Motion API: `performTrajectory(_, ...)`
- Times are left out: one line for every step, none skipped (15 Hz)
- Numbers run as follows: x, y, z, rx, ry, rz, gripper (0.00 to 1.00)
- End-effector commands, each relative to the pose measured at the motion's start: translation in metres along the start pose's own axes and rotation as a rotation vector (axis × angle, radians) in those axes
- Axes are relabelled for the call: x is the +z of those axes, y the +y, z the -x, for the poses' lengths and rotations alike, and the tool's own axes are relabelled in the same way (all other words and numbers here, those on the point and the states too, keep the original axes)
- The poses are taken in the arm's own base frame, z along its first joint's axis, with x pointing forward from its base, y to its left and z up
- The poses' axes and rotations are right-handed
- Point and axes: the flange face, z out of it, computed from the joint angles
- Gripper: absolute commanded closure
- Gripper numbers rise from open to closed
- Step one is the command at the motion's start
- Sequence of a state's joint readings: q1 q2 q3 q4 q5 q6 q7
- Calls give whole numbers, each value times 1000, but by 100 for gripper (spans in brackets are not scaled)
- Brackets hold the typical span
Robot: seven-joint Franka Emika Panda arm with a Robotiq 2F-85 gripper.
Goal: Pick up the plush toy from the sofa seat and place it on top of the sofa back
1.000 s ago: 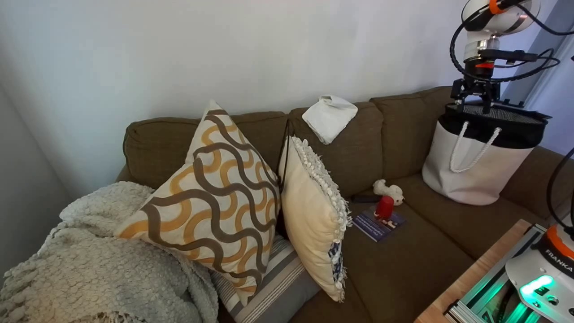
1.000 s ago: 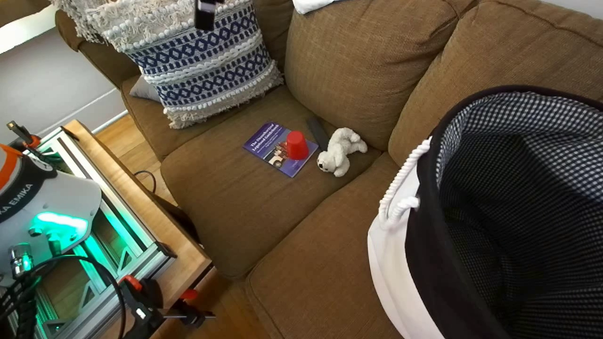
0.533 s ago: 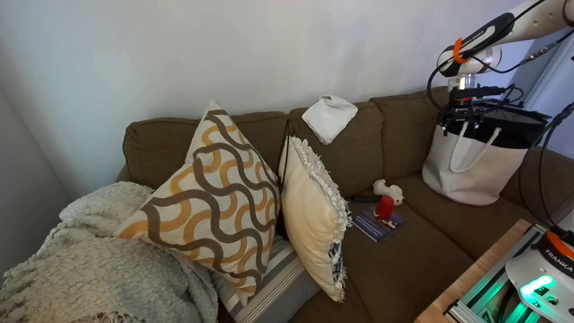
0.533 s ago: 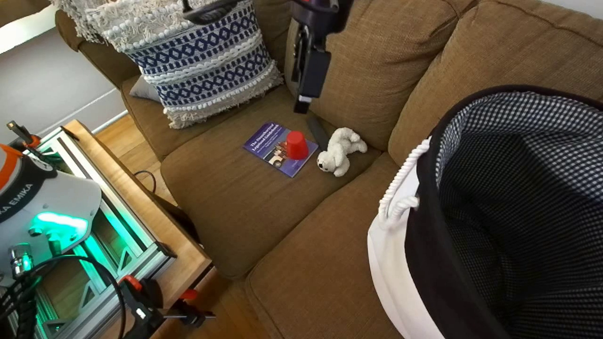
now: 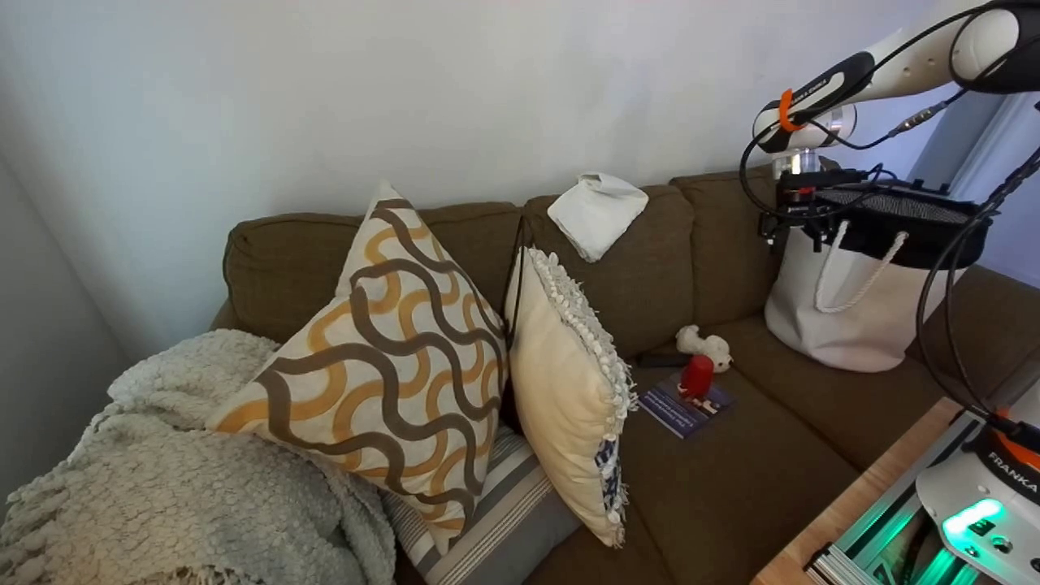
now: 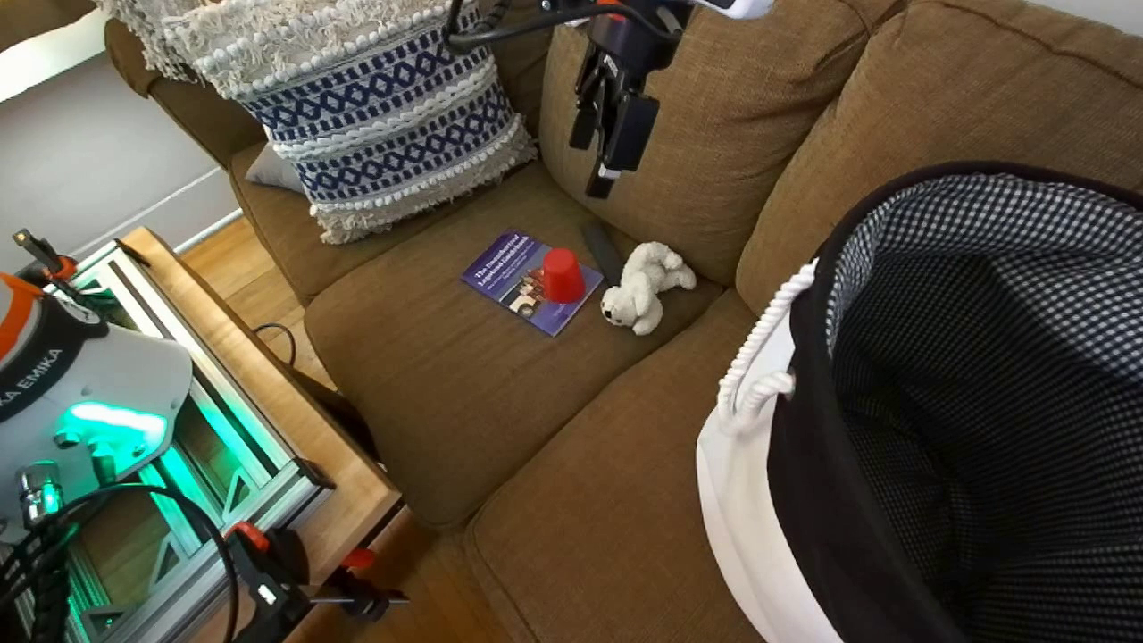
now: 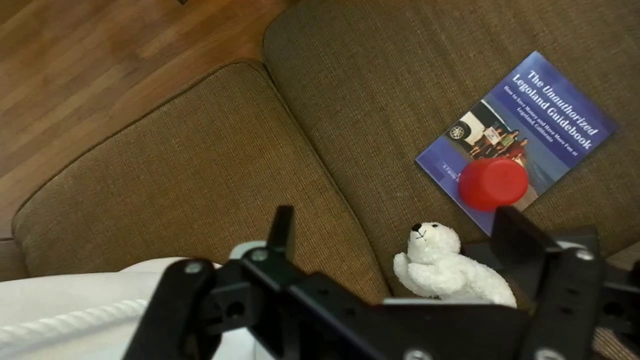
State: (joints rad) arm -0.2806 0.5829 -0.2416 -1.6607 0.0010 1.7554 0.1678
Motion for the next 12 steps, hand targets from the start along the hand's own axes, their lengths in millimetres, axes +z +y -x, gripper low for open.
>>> performTrajectory(-5,2,24,41,144,46,0)
performTrajectory(-2,-4,27,-10,166,105,0)
performTrajectory(5,-11,27,-42,202,148,0)
performTrajectory(13,-16,23,-78,234,192,0)
performTrajectory(22,-23,18,-117,271,228,0)
performTrajectory(32,-31,11,-161,313,258,0)
performTrajectory(44,-35,3,-202,350,291,0)
performTrajectory(54,-37,-4,-245,392,318,0)
performTrajectory(64,-37,-13,-289,440,334,0)
performTrajectory(73,-37,-23,-329,494,340,0)
performTrajectory(80,-38,-34,-368,548,330,0)
performTrajectory(89,-39,-44,-409,599,313,0)
